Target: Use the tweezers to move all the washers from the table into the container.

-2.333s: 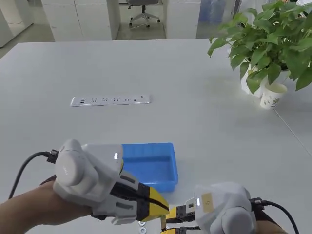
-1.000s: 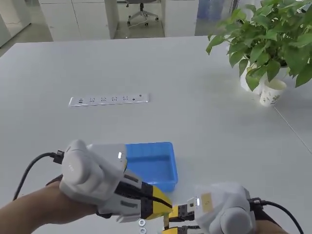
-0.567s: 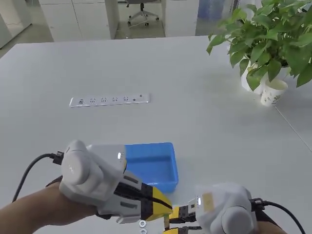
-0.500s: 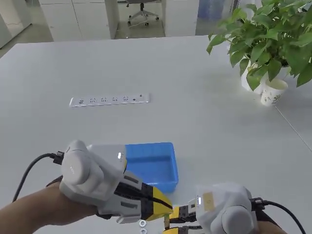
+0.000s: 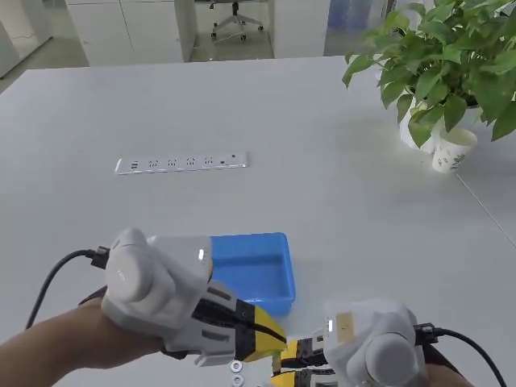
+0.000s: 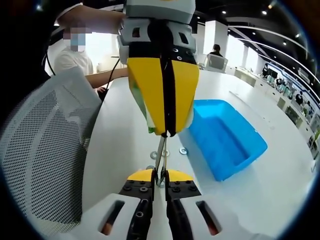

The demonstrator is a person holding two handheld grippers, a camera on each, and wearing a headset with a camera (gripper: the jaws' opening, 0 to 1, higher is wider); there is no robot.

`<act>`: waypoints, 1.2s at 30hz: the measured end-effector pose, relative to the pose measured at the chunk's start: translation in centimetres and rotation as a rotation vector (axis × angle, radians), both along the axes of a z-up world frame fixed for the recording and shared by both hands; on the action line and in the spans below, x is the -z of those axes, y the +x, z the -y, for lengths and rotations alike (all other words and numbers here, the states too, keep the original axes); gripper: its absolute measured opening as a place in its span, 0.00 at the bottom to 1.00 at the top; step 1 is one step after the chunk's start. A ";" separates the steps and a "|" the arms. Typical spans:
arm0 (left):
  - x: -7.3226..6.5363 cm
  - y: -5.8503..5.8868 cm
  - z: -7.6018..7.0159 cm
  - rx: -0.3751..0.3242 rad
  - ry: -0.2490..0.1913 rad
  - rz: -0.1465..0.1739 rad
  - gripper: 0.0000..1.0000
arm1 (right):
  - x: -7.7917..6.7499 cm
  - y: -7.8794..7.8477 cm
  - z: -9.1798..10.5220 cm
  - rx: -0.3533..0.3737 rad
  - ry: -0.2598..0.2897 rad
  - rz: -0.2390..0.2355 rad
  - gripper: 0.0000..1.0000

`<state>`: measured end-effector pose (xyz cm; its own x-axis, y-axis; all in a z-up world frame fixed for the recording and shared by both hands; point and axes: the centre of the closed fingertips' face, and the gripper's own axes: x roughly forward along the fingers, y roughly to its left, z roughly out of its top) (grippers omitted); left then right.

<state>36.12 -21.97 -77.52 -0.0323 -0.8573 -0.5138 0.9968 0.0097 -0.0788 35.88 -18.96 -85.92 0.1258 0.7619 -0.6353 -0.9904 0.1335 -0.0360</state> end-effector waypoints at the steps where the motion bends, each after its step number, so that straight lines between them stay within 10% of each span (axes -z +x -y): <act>1: 0.0 0.0 0.0 0.000 0.001 0.000 0.03 | 0.0 0.0 0.0 0.001 -0.001 -0.001 0.08; 36: -0.9 -0.1 -1.5 -0.006 0.033 0.009 0.03 | -1.0 0.0 -0.5 -0.013 -0.004 0.021 0.08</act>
<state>35.98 -20.49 -76.66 -0.0226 -0.8400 -0.5421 0.9974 0.0182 -0.0697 35.86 -18.46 -84.97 0.1288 0.7611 -0.6357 -0.9911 0.1202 -0.0568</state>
